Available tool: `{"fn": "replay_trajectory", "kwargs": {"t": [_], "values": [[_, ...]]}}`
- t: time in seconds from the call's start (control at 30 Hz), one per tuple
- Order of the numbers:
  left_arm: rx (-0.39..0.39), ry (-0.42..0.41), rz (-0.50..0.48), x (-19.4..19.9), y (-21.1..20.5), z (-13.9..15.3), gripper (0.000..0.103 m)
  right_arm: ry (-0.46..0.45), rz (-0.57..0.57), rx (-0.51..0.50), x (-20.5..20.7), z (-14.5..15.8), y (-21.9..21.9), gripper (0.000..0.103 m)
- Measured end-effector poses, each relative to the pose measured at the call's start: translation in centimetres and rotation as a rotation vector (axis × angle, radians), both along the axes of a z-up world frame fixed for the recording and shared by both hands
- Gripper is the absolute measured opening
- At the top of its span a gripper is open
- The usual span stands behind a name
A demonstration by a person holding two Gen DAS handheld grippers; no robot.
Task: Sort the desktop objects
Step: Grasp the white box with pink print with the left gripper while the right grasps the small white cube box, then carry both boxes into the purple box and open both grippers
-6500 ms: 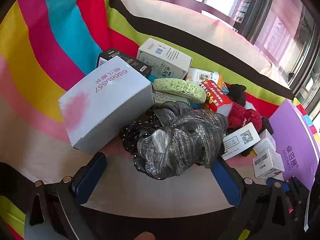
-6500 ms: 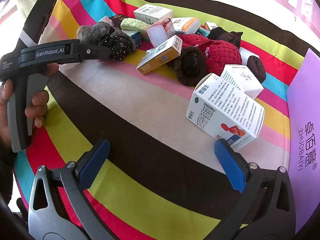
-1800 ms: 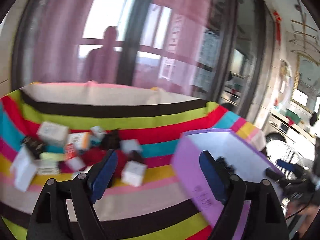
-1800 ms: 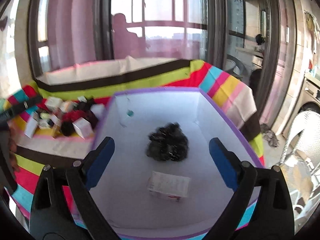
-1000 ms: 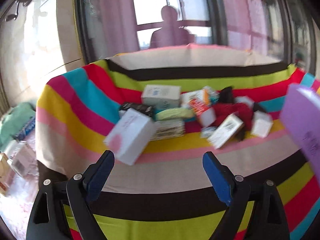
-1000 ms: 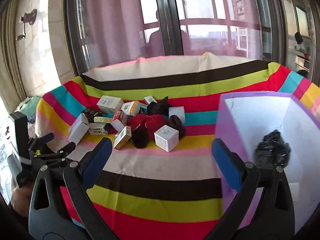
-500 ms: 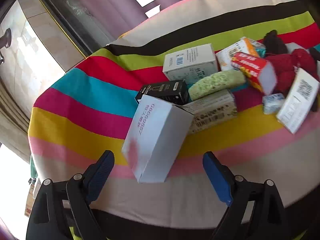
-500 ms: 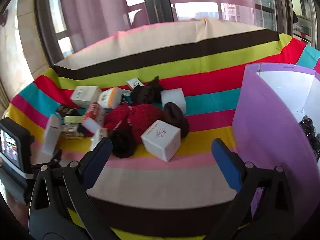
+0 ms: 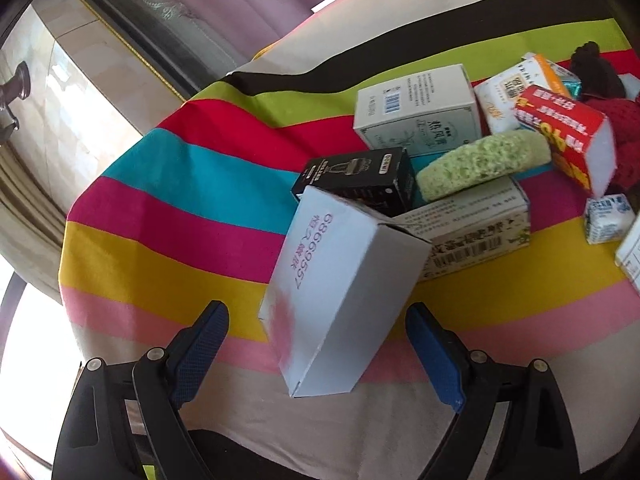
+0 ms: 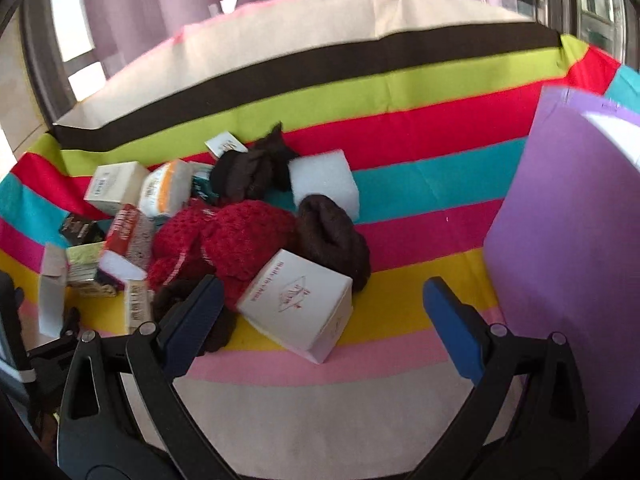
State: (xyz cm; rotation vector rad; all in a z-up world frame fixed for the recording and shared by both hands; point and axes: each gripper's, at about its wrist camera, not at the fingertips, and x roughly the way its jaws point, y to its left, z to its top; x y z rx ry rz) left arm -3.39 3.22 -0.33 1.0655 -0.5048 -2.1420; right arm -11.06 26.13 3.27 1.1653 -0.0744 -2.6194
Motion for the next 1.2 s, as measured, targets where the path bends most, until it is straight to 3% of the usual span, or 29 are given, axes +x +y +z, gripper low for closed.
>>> {"fn": "replay_trajectory", "kwargs": {"t": [0.03, 0.07, 0.13, 0.33, 0.57, 0.83, 1.2], "values": [[0.002, -0.009, 0.005, 0.0, -0.1, -0.1, 0.074, -0.016, -0.002, -0.015, -0.2, -0.2, 0.2, 0.096], [0.015, -0.020, 0.005, 0.0, -0.2, -0.2, 0.055, -0.022, -0.004, -0.024, -0.3, -0.3, 0.4, 0.086], [0.016, -0.030, 0.015, 0.0, -0.3, -0.3, 0.054, -0.028, 0.007, -0.041, -0.3, -0.4, 0.6, 0.075], [0.022, -0.010, 0.023, 0.9, 0.2, 0.3, 0.051, -0.062, 0.057, -0.095, -0.6, -1.2, 0.4, 0.062], [0.086, 0.084, 0.039, 3.4, 1.1, 2.3, 0.042, -0.035, 0.111, -0.198, 0.5, -0.6, 1.3, 0.059], [0.180, 0.156, 0.015, 4.0, 1.8, 4.0, 0.035, 0.035, 0.145, -0.243, 1.7, 1.4, 1.2, 0.058], [0.387, 0.321, -0.103, 5.6, 0.9, 6.8, 0.035, 0.262, 0.062, -0.249, 4.5, 5.7, 3.6, 0.058]]}}
